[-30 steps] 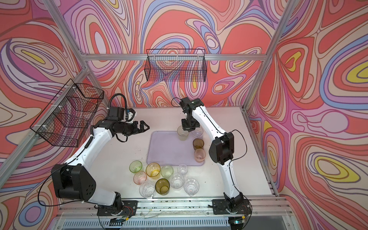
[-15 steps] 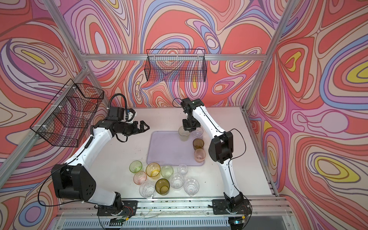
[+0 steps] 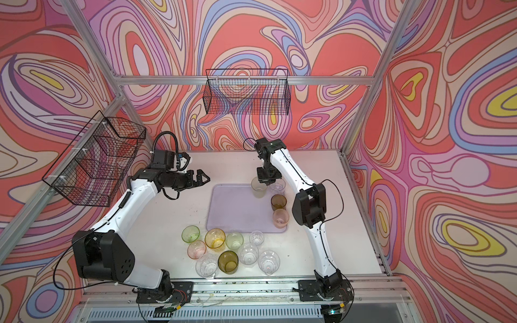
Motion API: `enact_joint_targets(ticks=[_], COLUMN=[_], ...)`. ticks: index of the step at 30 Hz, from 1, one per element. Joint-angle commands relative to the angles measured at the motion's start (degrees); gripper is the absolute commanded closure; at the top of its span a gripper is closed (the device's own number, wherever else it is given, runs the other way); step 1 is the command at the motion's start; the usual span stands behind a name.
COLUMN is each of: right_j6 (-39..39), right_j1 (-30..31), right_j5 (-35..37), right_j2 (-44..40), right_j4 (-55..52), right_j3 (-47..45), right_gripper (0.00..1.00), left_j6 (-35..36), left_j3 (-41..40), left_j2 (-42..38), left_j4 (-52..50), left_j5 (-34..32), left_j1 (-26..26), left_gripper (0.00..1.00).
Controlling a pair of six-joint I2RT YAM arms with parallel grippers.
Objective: Place the glasses into the tray
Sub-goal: Place the glass on the tray.
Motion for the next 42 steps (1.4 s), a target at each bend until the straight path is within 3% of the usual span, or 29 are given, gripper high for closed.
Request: enact_joint_targets(ticks=[1, 15, 42], right_j6=[-0.45, -0.82, -1.56], right_j1=[-0.35, -0.78, -1.21], right_j5=[0.42, 0.59, 0.8], right_j2=[1.03, 2.28, 2.93], right_j4=[1.01, 1.4, 3.25], right_j3=[1.27, 1.58, 0.97], right_gripper=[1.0, 1.0, 0.84], left_j6=[0.72, 0.72, 0.54], left_j3=[0.67, 0.59, 0.23], left_j2=[-0.76, -0.74, -1.02], left_j4=[-1.86, -1.77, -1.55], left_j5=[-0.26, -0.08, 0.09], left_j1=[-0.33, -0.34, -0.5], left_gripper=[0.0, 0.0, 0.0])
